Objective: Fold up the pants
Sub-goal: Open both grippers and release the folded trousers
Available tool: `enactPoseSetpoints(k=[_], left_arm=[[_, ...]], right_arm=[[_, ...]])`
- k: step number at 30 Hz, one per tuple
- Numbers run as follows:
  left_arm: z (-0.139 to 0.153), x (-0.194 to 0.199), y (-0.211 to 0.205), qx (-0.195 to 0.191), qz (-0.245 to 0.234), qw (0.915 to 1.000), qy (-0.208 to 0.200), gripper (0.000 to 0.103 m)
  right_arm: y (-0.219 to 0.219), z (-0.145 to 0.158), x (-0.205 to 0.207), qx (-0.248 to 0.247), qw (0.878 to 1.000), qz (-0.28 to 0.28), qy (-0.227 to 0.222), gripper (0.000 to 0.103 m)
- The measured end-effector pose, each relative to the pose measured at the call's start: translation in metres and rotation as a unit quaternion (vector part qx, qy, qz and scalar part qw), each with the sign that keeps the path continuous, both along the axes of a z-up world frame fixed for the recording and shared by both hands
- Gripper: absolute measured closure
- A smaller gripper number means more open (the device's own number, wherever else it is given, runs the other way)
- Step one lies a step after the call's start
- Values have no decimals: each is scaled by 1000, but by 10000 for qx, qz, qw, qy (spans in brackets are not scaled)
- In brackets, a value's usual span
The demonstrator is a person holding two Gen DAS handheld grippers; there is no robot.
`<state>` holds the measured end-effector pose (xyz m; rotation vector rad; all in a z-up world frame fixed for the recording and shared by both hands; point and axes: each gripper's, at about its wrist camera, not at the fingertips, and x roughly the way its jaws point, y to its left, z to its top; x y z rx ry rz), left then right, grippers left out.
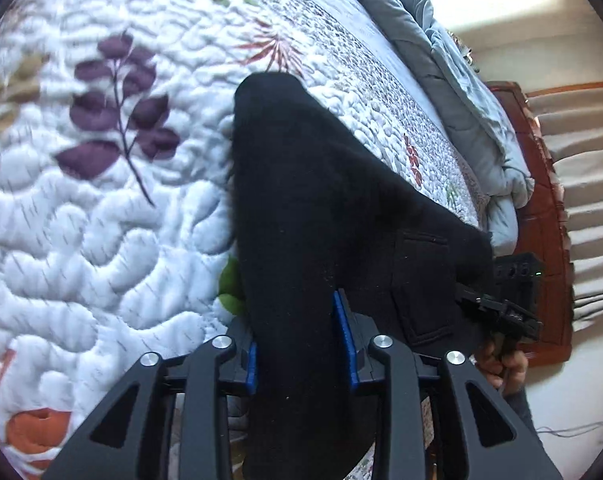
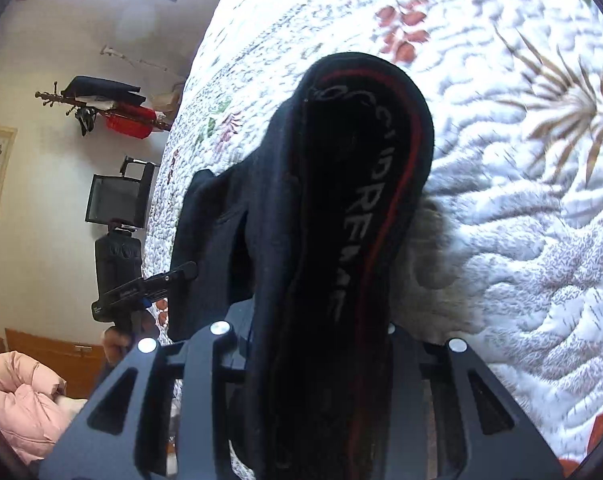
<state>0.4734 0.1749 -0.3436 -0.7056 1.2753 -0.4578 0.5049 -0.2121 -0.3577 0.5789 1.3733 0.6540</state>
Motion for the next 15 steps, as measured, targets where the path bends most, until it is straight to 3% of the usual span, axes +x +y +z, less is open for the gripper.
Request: enactPoseSetpoints(k=[1,3,5,6,9,12,15], left_arm=[[-4,-2,2,-112,59,9999,38,67],[-6,-5,3,-229,150,9996,30,63],[1,-7,5,-145,202,9997,-52,57],[9,-8,8,77,288,9994,-161,51],[40,-11,27,507,625,9949,-601,47],[71,-10,41,481,909,9892,-1048,47],[85,3,29,114,720,9887,-1310,47]], right_arm=[[-1,-2,-1,38,10000,-6,40,65],[-5,-7,-3,149,9997,-45,193,50],[-12,0,-6,35,9999,-84,112,46],[-18,7,-8,-3,9999,-153,38,46],[-43,36,-5,-205,9978,-539,-317,47],[-55,76,2,-488,9909,-883,-892,57],[-37,104,9,-180,9887,-819,-1243,61]])
